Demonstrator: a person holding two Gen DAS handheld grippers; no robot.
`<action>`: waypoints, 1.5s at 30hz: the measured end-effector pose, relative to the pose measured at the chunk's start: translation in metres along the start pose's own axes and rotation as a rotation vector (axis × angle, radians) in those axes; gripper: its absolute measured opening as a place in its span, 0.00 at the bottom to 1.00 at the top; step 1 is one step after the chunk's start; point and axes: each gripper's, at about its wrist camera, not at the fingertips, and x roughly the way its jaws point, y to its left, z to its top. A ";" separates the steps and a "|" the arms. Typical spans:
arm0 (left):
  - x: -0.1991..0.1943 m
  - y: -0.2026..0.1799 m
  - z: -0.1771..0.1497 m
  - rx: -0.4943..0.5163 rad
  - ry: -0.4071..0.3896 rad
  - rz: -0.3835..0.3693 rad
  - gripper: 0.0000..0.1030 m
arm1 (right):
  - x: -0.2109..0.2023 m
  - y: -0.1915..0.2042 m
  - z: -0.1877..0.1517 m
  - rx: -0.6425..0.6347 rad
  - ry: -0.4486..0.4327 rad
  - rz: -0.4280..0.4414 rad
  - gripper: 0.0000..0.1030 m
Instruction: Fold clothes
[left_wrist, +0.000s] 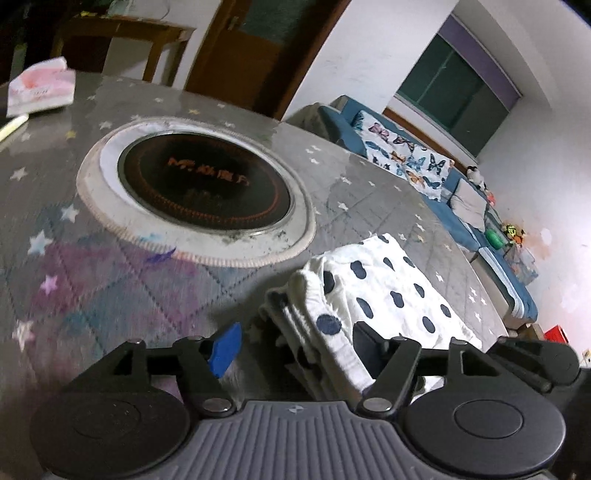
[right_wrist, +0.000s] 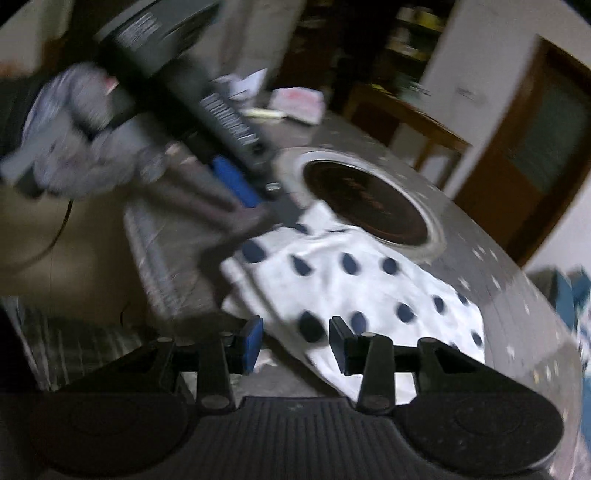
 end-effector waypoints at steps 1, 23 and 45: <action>0.001 0.000 -0.001 -0.011 0.006 -0.001 0.69 | 0.004 0.004 0.001 -0.036 0.006 0.000 0.38; 0.019 -0.003 -0.007 -0.192 0.095 -0.022 0.71 | 0.036 0.060 0.009 -0.491 -0.035 -0.092 0.44; 0.021 0.013 -0.011 -0.450 0.092 -0.136 0.82 | 0.023 0.018 0.035 -0.143 -0.141 -0.043 0.15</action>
